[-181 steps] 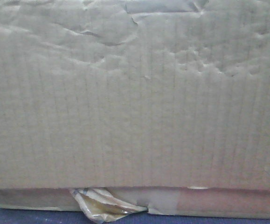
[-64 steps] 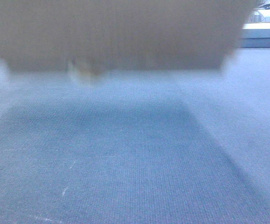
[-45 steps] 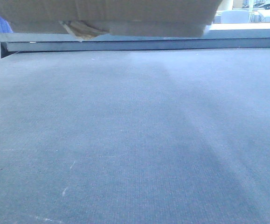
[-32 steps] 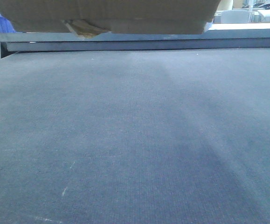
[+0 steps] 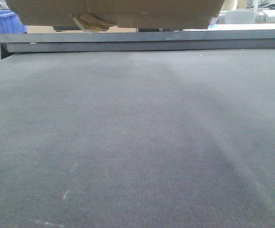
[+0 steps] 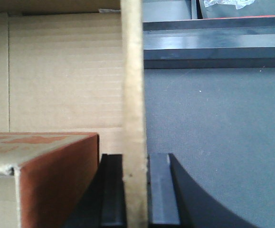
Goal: Stack two boxes on right shelf middle
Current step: 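Lift the stacked boxes with both grippers off the workbench, then carry the held boxes with both grippers while driving to the steel shelf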
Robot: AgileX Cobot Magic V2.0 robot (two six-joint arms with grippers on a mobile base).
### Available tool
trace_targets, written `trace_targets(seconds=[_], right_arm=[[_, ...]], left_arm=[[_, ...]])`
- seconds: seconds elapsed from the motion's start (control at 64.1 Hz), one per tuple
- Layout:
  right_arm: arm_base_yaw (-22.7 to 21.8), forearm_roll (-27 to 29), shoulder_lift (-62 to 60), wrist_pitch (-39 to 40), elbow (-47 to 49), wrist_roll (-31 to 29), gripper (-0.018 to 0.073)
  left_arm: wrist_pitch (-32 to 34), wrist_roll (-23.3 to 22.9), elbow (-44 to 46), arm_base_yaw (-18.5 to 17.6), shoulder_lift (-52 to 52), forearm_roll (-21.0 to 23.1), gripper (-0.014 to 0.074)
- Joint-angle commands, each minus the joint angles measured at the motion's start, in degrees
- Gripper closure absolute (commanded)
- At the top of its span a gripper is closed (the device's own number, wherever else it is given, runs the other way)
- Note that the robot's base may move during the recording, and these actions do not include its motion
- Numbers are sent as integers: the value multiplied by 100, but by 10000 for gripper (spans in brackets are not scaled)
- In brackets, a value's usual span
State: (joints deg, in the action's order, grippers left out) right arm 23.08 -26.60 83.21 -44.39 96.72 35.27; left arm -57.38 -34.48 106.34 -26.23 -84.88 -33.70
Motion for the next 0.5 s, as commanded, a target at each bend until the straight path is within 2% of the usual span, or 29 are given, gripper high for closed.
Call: trace_targets(seconds=[0.0,0.484], right_arm=[[-68,-313,-120,171,71,31,713],[-68,-311,-120,306,71,31,713]], left_arm=[[154,-27,88,31,73,-315,708],[154,-27,88,31,73,-315,708]])
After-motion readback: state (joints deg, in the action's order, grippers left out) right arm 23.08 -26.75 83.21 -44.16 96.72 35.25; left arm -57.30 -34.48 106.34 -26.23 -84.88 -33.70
